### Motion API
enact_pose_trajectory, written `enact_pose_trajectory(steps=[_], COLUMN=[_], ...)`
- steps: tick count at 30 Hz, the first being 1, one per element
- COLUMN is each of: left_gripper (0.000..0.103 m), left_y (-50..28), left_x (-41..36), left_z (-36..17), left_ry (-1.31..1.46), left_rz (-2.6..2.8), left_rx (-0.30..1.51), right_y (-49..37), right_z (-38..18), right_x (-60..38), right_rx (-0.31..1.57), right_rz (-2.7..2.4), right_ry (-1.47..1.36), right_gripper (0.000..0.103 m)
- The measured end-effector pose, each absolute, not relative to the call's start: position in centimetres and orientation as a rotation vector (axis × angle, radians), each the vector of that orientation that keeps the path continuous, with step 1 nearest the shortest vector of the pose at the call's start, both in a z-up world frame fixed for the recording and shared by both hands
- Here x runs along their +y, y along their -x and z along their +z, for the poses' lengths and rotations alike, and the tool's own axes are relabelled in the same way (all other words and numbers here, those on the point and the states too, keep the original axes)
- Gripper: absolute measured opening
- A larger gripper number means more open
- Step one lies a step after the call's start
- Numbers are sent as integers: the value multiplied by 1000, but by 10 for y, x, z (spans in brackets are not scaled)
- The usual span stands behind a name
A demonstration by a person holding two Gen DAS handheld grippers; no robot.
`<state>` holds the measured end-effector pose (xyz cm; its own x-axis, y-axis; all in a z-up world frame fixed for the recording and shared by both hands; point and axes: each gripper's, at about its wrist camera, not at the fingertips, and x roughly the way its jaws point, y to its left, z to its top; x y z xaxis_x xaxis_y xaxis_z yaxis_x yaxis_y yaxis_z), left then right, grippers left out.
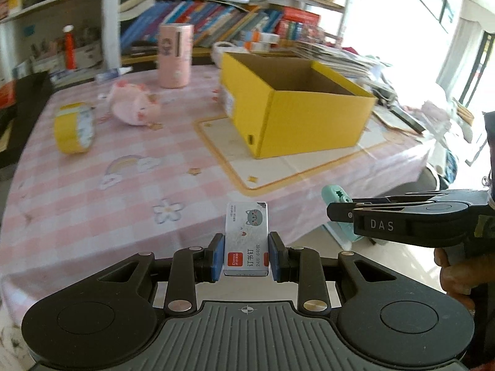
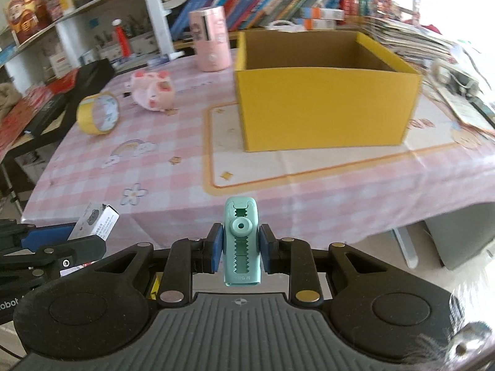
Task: Organize objects
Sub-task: 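Carry the card box and green dispenser toward the yellow box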
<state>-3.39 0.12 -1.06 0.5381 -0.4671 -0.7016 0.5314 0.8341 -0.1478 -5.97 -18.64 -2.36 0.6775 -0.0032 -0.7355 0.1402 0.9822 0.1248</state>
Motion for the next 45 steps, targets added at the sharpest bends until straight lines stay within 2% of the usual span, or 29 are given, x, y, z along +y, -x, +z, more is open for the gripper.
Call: enact_pose_trajectory(steps=[21,37,45], left_gripper=[28,28,28], left_y=[29,-4,-32], left_x=[-83,-113,-127], left_z=[-12,-7,13], left_ry=[-186,-178,-166], left_rz=[-796,-758,-716], left_rx=[807,789,702], right_y=[93,54,20], right_z=[-25,-25,-5], right_x=[-267,-300,-317], right_rx=[819,834,746], right_rz=[-307,-266,-222], right_ry=[-285,-271,-230], right_gripper=[23,23,23])
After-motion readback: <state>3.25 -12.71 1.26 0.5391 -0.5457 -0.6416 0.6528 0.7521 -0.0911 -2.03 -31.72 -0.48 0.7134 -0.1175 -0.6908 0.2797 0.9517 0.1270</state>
